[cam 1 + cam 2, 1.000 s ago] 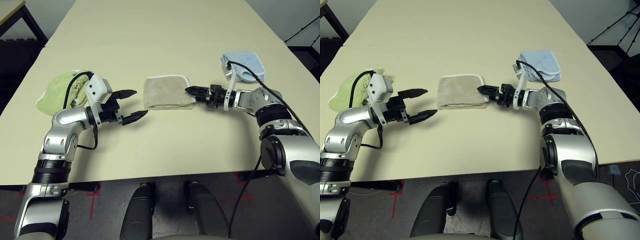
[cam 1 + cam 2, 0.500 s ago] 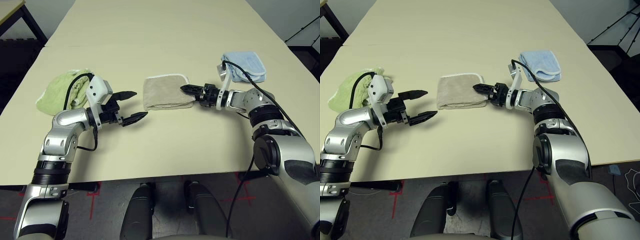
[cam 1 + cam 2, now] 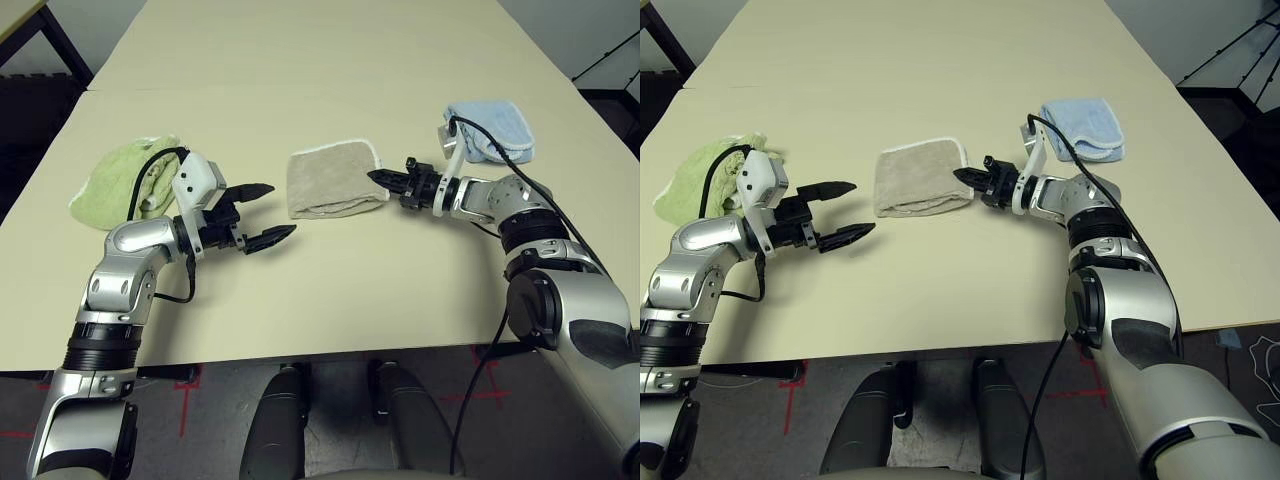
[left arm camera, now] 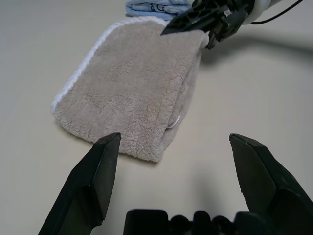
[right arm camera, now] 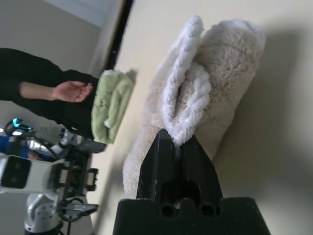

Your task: Fold the towel and set it aside.

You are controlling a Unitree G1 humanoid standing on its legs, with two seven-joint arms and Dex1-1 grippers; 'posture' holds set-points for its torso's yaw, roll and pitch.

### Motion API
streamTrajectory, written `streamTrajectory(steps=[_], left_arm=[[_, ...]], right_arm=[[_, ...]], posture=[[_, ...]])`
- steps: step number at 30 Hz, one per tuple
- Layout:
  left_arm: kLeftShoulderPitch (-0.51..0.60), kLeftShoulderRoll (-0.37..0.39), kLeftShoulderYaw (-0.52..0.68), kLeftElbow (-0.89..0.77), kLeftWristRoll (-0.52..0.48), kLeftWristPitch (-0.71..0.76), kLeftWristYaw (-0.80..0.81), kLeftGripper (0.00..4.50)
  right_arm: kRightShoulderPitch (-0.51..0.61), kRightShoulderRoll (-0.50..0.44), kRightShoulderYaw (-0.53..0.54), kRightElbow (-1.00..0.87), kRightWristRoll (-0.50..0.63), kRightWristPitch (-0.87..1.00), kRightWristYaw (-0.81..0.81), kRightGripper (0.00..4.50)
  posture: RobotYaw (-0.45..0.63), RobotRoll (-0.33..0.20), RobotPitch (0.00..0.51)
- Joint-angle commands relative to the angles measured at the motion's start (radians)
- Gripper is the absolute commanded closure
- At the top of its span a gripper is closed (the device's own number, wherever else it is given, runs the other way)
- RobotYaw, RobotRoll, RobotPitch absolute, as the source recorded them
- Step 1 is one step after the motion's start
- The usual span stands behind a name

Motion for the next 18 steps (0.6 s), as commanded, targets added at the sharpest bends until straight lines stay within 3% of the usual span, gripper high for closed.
streamTrajectory(steps=[1, 8, 18], left_arm=[[0.018, 0.005, -0.017, -0.015, -0.002, 0.008, -0.006, 0.00], [0.016, -0.031, 0.000, -0.019, -0.022, 0.017, 0.037, 0.00], [-0.024, -0.097, 0.037, 0.046, 0.018, 0.019, 0.244, 0.00]], right_arm=[[0.016, -0.008, -0.059, -0.070, 0.064, -0.038, 0.009, 4.47], [0.004, 0.055, -0.230, -0.119, 0.164, -0.307, -0.153, 4.47], [-0.050, 0.095, -0.306, 0.020, 0.157, -0.764, -0.324, 4.47]], posture=[[0.05, 0.000, 0.159], [0.02, 0.000, 0.159], [0.00, 0.000, 0.178]])
